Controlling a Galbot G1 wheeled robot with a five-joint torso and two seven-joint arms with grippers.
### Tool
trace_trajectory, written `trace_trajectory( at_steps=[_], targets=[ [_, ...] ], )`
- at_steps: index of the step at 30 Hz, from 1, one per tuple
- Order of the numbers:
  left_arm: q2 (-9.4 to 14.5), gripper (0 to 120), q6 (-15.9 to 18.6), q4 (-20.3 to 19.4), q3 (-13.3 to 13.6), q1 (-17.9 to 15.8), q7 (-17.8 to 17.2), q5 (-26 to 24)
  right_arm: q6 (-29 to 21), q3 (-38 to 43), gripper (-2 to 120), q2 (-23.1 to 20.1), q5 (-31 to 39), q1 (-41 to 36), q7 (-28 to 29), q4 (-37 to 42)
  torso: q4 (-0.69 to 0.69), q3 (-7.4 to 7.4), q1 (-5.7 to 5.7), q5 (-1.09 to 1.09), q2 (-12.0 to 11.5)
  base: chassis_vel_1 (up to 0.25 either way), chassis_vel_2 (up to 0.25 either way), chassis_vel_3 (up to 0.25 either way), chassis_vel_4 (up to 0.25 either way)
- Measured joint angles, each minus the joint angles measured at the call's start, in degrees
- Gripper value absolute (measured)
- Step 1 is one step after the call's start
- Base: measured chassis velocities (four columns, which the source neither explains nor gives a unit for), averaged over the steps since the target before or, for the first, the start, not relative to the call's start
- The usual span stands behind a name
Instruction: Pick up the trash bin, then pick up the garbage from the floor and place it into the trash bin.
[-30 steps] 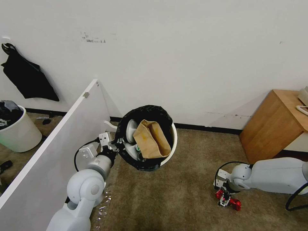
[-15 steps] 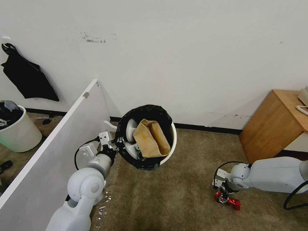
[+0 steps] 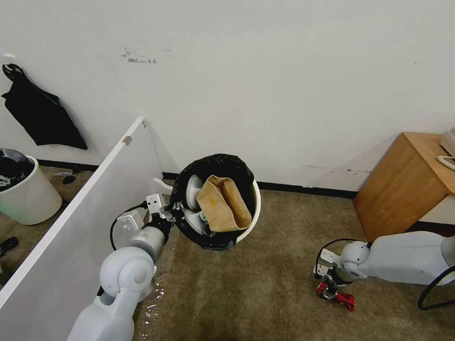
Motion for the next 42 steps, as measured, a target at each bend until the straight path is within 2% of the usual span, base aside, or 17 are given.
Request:
trace_trajectory(
  at_steps=[9,17,26,42],
  targets=[
    [-0.1,1,0.0,0.0,0.7,0.4,0.0,0.5,0.1,2.0,48,1.6,0.6,0.0,1.5,2.3,0.00,0.00,0.00,0.00,0.0,0.000,0.000,0.000,0.000],
    [2.0,1,0.0,-0.1,1.3,0.5,-0.5,0.2,-0.7,6.4,48,5.0,0.5,0.3,3.5,6.9,0.00,0.00,0.00,0.00,0.0,0.000,0.000,0.000,0.000],
    [3.8,1,0.0,-0.2,1.7,0.5,-1.5,-1.0,-1.4,9.4,48,6.9,0.4,0.9,4.7,10.2,0.00,0.00,0.00,0.01,0.0,0.000,0.000,0.000,0.000],
    [5.1,1,0.4,0.4,3.0,-0.4,-3.7,-3.7,-1.1,10.9,48,15.2,0.0,12.3,5.6,15.9,-0.02,0.00,0.00,0.00,0.0,0.000,0.000,0.000,0.000]
  ],
)
